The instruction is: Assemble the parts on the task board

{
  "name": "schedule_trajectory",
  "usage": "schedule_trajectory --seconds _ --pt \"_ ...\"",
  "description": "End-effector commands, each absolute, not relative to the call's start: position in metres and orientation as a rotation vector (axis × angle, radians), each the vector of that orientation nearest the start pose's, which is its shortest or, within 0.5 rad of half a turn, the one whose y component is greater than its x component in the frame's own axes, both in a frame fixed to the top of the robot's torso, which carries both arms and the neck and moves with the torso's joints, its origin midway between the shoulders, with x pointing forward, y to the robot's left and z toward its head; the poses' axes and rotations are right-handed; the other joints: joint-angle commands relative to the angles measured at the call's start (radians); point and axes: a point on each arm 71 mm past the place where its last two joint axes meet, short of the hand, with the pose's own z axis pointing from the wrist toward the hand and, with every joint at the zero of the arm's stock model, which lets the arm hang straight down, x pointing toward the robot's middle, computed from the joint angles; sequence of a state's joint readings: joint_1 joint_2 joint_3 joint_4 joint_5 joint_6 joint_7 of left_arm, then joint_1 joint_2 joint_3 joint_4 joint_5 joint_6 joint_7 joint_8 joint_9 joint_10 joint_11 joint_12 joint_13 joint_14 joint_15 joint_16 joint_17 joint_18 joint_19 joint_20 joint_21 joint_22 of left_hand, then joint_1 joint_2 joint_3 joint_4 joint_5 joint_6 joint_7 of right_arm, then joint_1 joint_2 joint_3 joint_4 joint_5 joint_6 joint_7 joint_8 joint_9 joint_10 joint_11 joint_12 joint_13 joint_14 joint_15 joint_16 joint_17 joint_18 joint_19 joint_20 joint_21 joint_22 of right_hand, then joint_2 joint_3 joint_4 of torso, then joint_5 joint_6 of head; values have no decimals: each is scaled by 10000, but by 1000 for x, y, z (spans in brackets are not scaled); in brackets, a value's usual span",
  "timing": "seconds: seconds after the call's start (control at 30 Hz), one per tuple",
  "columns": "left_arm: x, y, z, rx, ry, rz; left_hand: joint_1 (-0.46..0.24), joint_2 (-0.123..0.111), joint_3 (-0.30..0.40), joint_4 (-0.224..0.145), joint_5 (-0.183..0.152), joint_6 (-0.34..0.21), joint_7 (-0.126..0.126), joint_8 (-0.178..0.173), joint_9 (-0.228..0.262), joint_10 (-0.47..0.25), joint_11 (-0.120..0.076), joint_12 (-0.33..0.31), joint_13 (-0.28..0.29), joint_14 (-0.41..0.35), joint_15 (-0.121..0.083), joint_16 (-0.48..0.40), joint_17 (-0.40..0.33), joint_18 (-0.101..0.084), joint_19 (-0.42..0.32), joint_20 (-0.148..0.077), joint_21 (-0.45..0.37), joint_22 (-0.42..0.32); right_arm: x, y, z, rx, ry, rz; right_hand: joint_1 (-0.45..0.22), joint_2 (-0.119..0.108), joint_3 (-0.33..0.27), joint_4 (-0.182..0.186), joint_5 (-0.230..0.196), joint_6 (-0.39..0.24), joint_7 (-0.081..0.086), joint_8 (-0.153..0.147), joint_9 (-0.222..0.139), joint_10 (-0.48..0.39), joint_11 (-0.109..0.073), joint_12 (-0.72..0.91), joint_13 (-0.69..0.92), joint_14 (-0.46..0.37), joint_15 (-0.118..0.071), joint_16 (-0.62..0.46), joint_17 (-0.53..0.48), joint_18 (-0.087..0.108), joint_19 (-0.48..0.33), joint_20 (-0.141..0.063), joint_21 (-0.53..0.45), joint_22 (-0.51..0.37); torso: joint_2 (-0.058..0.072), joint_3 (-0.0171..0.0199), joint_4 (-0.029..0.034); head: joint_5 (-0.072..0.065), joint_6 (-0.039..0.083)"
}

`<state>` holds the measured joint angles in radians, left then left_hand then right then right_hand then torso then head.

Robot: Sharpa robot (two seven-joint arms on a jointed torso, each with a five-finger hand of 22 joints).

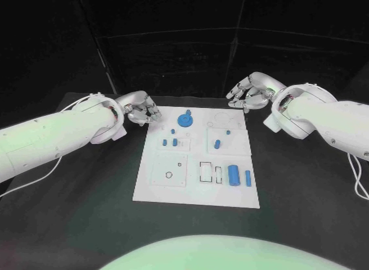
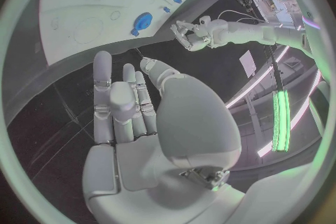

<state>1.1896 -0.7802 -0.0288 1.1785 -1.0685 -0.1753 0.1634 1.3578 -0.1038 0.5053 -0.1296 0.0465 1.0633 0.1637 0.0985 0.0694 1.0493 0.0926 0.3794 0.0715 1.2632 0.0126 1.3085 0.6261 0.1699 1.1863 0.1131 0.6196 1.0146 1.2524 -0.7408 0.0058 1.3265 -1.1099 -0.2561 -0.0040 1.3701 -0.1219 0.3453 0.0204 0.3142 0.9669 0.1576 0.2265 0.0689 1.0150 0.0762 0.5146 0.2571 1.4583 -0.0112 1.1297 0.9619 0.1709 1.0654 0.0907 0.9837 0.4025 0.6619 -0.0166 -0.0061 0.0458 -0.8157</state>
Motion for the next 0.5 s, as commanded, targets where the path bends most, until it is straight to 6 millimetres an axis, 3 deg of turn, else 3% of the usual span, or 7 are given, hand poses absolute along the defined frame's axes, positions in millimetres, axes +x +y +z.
schedule_trajectory --seconds 0.03,0.07,0.27,0.5 --pt "534 273 -195 -5107 15878 -10598 -217 -41 -50 125 19 115 6 80 11 153 -1 97 21 -106 -7 -127 -220 125 -98 -7 -100 -25 529 -204 -158 -1027 17037 6716 116 -18 17 -152 -60 133 -25 -66 -16 240 -22 -481 -312 136 2 205 264 139 86 24 95 51 -25 -33 -2 -321 138" --pt "532 274 -194 -5605 15678 -10956 -301 -63 -101 169 18 121 -2 87 11 191 -10 109 26 -129 -8 -169 -294 124 -110 -4 -126 -40 527 -204 -159 -1280 17030 6539 102 -27 19 -175 -76 159 -23 -98 -21 328 -21 -640 -410 154 2 255 326 139 92 23 128 70 -14 -31 -7 -389 197" --pt "519 267 -189 -8275 14533 -13277 -730 -149 -412 420 20 123 -30 114 5 265 -28 108 26 -335 -3 -450 -826 122 -195 16 -321 -163 517 -202 -166 -2610 16934 5609 5 -104 -20 -203 -145 231 -50 -231 -30 388 -2 -1122 -696 191 18 393 495 135 89 37 200 114 -65 -106 -10 -796 378" --pt "505 251 -187 -9491 14021 -14928 -986 -144 -784 621 22 20 -26 106 -11 165 3 37 13 -883 41 -1012 -1885 114 -380 63 -674 -391 512 -197 -173 -3248 16877 5086 -126 -213 -85 -177 -283 102 17 -465 -51 147 104 -1599 -992 184 98 413 513 127 74 92 229 131 -89 -143 -17 -882 460"
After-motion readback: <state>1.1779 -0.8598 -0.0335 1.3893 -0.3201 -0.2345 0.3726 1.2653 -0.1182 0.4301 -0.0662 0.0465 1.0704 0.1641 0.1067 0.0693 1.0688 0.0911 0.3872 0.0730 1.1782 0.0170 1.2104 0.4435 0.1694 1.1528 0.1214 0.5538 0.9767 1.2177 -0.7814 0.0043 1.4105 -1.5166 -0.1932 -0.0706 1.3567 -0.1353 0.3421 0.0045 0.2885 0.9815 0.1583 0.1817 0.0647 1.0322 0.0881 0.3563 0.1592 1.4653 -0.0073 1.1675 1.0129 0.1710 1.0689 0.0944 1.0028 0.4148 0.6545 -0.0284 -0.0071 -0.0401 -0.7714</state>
